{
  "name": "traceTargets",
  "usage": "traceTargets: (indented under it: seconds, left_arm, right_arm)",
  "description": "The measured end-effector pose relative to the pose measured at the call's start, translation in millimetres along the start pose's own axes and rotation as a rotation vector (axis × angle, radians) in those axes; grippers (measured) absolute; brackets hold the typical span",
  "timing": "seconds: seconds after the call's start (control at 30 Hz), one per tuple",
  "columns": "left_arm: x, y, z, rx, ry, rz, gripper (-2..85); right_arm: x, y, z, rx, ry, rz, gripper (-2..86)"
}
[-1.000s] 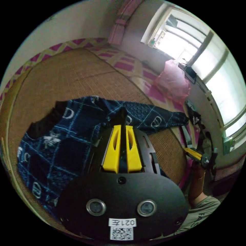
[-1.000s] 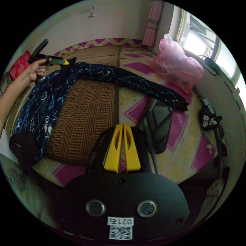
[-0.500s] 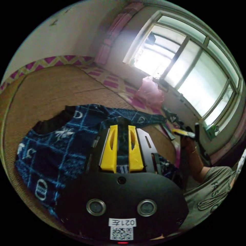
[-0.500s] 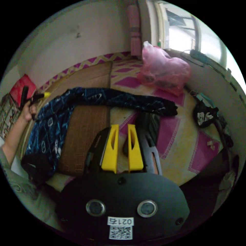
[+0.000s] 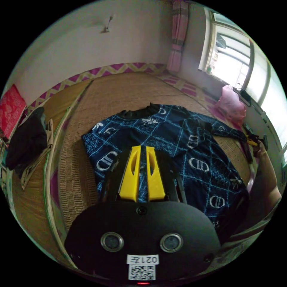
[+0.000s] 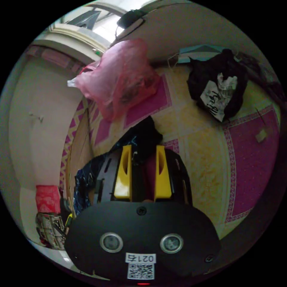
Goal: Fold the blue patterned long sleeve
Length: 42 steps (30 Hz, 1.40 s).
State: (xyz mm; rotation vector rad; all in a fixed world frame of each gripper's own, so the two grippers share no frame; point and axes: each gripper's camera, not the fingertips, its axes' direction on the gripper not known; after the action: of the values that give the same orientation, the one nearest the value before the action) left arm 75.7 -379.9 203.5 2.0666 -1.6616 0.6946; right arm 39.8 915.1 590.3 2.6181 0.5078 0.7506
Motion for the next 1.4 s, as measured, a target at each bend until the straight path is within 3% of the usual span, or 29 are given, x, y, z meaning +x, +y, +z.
traceTargets:
  seconds: [0.07,0.2,0.4,0.57,0.77,0.9,1.07,1.27,1.4]
  left_arm:
    - [-13.3,13.5,1.0,-0.030,-0.013,-0.021,-0.8]
    - [-31.6,32.4,-6.5,-0.051,-0.021,-0.014,-0.9]
    - [-70.7,66.5,-41.2,-0.013,-0.021,-0.023,-0.9]
    - [-106.0,105.6,-81.5,0.017,0.000,-0.022,-1.0]
    - [-146.2,159.3,-128.5,0.032,0.036,-0.032,-1.0]
    - [-170.4,189.6,-150.2,0.017,0.067,-0.065,-1.0]
    - [-202.9,226.9,-187.8,-0.005,0.081,-0.092,-1.0]
    - [-228.0,254.0,-229.6,0.009,0.090,-0.115,-1.0]
    - [-232.4,257.5,-245.8,0.007,0.113,-0.134,-1.0]
  right_arm:
    - [1.3,4.2,15.1,0.010,0.048,0.054,3.1]
    - [-26.3,24.4,16.3,0.071,0.060,0.008,1.4]
    - [-207.8,111.0,-5.9,0.213,0.138,-0.467,0.8]
    - [-411.4,277.2,3.0,0.278,0.082,-0.954,0.7]
    - [-553.4,482.7,98.5,0.210,0.036,-1.304,0.5]
    - [-594.3,586.8,201.7,0.054,0.026,-1.394,0.5]
    - [-611.2,702.5,339.4,-0.081,0.203,-1.515,0.5]
    - [-627.7,760.5,341.3,-0.094,0.068,-1.537,0.8]
    - [-628.3,817.7,394.4,-0.168,0.124,-1.592,1.6]
